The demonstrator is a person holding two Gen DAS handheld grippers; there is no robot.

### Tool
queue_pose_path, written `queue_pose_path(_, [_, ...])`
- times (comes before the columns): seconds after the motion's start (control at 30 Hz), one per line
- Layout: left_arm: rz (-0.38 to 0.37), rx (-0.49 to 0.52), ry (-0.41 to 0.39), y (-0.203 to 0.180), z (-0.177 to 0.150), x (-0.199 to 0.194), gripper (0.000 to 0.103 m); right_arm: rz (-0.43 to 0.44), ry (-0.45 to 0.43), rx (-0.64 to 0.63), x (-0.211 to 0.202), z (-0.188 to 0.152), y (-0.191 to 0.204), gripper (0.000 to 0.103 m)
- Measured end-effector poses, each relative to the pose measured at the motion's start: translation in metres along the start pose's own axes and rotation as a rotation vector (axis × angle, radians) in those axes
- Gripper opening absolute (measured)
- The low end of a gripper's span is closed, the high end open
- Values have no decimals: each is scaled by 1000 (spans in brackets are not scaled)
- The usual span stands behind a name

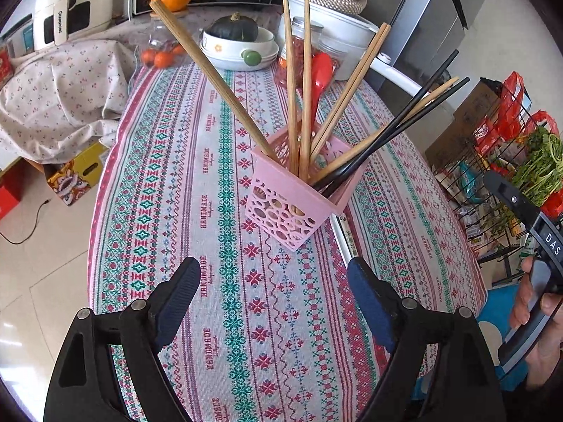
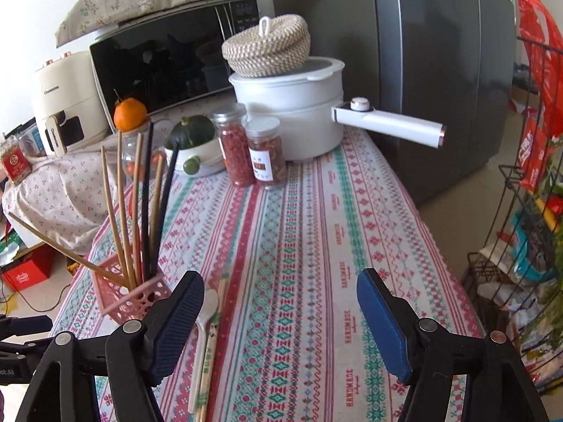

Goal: Organize utensils
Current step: 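Grasp the paper-wrapped chopsticks with the right gripper while the left gripper grasps the white spoon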

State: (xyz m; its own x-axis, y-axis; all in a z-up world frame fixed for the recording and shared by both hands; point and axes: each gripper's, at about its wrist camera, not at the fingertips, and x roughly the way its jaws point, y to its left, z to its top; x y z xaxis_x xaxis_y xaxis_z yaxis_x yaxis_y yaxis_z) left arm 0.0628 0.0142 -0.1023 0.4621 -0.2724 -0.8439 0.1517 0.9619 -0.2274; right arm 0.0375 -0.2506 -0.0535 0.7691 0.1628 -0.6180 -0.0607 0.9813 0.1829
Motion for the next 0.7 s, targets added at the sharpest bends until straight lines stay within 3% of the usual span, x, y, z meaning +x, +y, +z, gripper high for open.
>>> queue_pose_path(0.5, [25, -32, 105, 5, 0, 32, 87, 68, 444, -105, 118, -44, 40, 78])
queue_pose_path(0.7, [18, -36, 119, 7, 0, 35, 87, 47, 506, -20, 148, -51, 36, 66])
